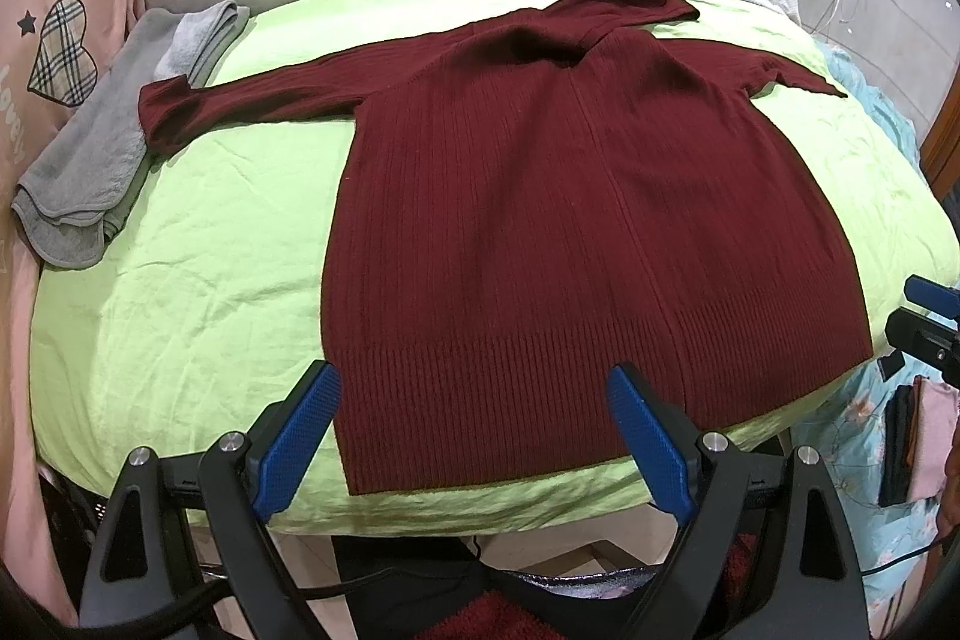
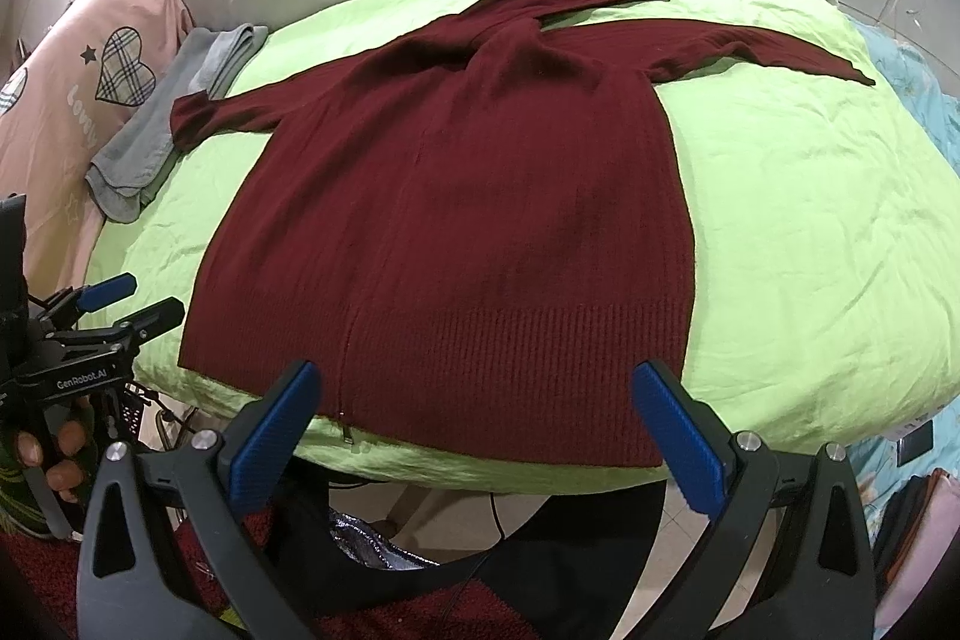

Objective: Fold large clothes

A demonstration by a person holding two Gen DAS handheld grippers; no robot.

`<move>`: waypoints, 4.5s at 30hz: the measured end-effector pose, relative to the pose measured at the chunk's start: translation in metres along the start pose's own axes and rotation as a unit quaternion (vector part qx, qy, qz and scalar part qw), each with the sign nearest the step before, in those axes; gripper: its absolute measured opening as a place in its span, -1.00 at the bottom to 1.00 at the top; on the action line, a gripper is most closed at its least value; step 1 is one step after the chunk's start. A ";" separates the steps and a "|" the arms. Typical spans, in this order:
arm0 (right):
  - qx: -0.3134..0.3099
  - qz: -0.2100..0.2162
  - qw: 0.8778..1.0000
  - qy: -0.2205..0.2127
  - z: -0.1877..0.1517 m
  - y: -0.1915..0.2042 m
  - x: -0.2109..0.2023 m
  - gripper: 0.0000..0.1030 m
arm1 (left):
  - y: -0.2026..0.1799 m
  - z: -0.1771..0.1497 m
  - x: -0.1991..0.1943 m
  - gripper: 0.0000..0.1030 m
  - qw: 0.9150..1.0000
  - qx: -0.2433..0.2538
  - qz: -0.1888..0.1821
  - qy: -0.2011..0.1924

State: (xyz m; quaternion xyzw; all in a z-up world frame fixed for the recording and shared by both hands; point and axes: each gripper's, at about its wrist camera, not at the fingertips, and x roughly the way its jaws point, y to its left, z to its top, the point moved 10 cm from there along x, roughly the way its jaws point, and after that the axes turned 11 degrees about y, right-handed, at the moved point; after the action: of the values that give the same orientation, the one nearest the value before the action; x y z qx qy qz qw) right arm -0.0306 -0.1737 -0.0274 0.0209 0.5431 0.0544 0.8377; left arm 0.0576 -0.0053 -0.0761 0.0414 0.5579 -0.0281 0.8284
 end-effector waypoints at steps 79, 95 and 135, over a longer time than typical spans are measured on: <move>0.273 0.069 0.943 -0.177 0.311 -0.391 0.034 -0.90 | -0.053 0.114 0.116 0.79 0.994 0.030 -0.049 0.097; 0.084 0.403 0.911 -0.003 0.289 0.048 0.100 -0.90 | 0.016 0.109 0.091 0.79 0.994 -0.025 -0.094 0.044; 0.188 0.297 0.932 -0.093 0.225 -0.083 0.046 -0.49 | 0.064 0.251 0.129 -1.00 0.980 -0.067 -0.178 -0.059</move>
State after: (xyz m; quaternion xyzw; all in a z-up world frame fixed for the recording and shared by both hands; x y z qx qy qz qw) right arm 0.1985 -0.2458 0.0150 0.3434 0.4320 0.1951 0.8108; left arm 0.3435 0.0335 -0.0995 -0.1158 0.5070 -0.1401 0.8426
